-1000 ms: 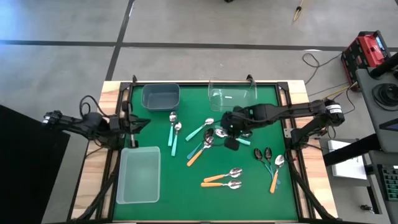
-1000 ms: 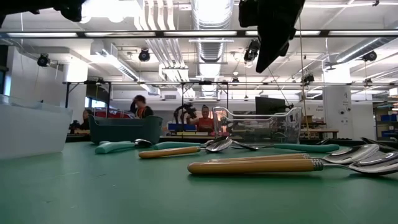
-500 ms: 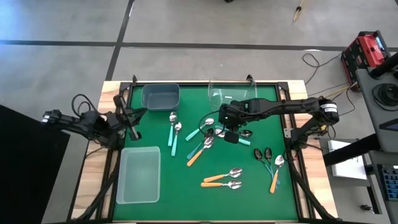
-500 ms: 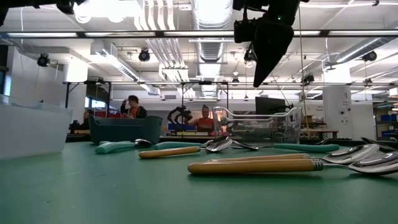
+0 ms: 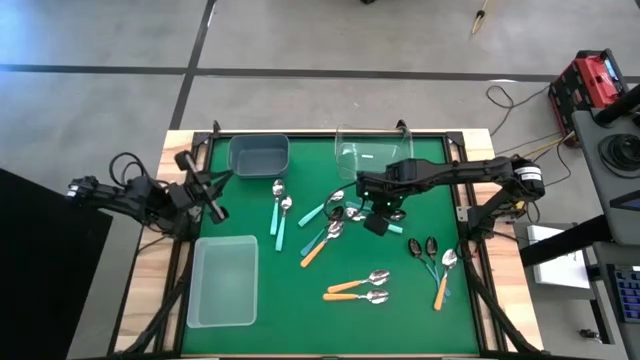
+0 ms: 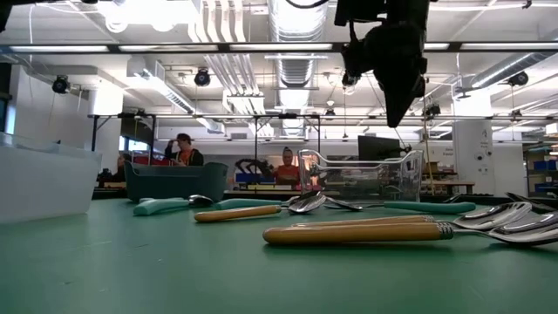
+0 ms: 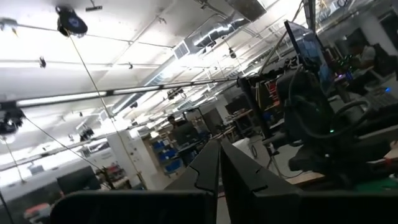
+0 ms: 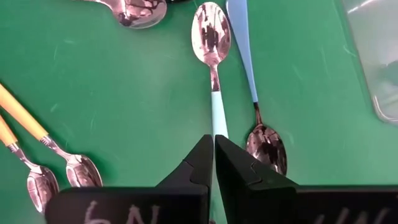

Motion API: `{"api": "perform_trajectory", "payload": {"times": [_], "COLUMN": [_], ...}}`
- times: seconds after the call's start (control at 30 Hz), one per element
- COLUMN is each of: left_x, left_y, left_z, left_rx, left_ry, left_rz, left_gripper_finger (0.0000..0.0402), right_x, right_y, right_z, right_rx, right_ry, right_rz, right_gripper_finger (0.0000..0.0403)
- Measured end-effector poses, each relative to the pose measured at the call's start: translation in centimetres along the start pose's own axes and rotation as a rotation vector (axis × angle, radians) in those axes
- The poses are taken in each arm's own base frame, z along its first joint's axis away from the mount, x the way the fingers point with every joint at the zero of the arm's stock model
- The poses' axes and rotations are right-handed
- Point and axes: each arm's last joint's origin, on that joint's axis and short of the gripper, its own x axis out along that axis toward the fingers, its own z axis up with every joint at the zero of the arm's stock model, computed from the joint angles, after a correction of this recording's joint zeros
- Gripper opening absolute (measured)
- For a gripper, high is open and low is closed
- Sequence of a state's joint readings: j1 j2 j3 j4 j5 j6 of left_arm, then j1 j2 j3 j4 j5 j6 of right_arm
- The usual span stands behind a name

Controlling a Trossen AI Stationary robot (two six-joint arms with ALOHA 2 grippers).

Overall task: Sort silverware by color (type)
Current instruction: Put the light blue spoon into the transparent bin

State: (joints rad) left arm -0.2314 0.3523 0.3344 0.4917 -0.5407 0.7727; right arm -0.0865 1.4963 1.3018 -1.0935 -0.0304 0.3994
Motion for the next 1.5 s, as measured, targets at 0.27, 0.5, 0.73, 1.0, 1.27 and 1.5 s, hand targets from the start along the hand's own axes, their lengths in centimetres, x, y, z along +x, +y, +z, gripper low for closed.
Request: {"api": "perform_trajectory", "payload": {"times": [0.27, 0.5, 0.73, 1.0, 1.27, 1.5], "left_x": [0.1, 0.3, 0.2, 0.2, 0.2, 0.2], "left_y": [-0.1, -0.3, -0.2, -0.2, -0.2, -0.2], "left_z": [0.0, -0.1, 0.0, 0.0, 0.0, 0.0], "left_rx": [-0.006, 0.024, 0.038, 0.078, 0.078, 0.079], "left_ry": [-0.001, 0.001, -0.001, -0.006, -0.005, -0.004], "left_rz": [0.001, -0.003, 0.000, 0.006, 0.007, 0.006], "left_gripper_finger": [0.0000, 0.0000, 0.0000, 0.0000, 0.0000, 0.0000], "right_x": [0.0, 0.0, -0.2, 1.0, 4.8, 6.9], "right_y": [0.1, 0.4, 0.8, 1.2, 1.7, 1.2], "right_z": [0.3, 0.8, 2.1, 2.3, 2.1, 1.1], "right_rx": [-0.108, -0.125, -0.121, -0.114, -0.187, -0.226], "right_ry": [-0.033, -0.092, -0.225, -0.189, -0.001, 0.216], "right_rz": [0.008, 0.028, 0.054, 0.046, -0.018, -0.088], "right_gripper_finger": [0.0009, 0.0009, 0.0009, 0.0009, 0.0009, 0.0009]}}
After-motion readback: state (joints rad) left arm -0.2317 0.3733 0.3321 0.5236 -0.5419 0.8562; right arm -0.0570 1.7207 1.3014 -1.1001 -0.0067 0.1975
